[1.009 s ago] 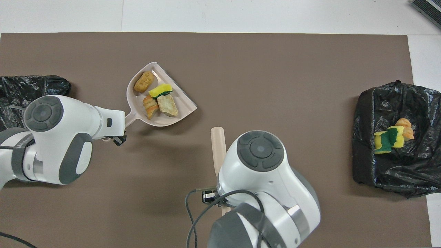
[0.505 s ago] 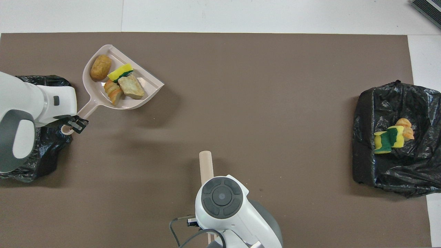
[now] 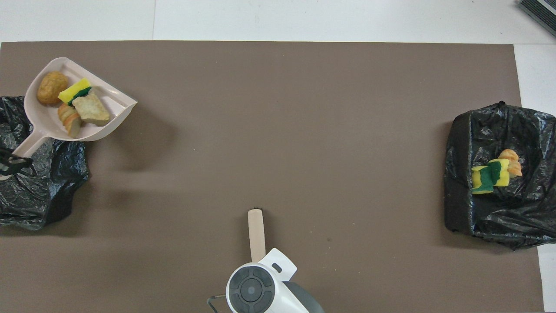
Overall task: Sweep and dump trash in bin
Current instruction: 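Tip the dustpan into the bag while the right gripper drops the brush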
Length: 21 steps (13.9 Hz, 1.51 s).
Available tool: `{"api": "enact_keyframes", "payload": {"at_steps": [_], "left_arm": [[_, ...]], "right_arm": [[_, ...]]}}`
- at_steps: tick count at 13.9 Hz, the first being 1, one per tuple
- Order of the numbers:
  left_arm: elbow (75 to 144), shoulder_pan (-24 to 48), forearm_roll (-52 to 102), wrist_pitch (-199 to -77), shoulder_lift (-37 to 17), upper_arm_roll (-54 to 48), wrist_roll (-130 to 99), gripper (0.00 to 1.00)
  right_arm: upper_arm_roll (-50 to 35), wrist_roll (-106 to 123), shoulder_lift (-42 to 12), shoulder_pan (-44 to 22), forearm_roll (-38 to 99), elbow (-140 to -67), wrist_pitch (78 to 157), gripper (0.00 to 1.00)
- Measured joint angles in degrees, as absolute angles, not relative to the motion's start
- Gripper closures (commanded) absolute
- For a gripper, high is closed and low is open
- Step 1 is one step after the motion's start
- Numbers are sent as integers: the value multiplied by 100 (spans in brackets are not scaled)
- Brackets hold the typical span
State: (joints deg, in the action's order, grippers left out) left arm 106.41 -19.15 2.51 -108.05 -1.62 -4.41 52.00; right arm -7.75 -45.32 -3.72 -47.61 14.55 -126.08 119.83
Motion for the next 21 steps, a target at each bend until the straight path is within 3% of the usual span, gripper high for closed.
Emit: {"api": "enact_keyframes", "payload": {"at_steps": [1,8,16,21], "left_arm": [[10580,-2200,261,-10792,-165,-435,5664,100],[9679,-3526,-471,-10705,-560,-391,8308,100],[9023,-3380,-2589,-10933,-1048,-565,8891,100],[9024,-2846,-3613,-10900,-1074,-582,8896,100]], "right_arm": [[-769,-4541,-393,-4756,1446,-12627,11990,1],[-699,-4537,-415,-4302,1427,-11772,10891,0],[-657,-3645,-303,-2981,1015,-10339,8987,0],[-589,-2336,-279,-2261,710,-9700,8450,0]]}}
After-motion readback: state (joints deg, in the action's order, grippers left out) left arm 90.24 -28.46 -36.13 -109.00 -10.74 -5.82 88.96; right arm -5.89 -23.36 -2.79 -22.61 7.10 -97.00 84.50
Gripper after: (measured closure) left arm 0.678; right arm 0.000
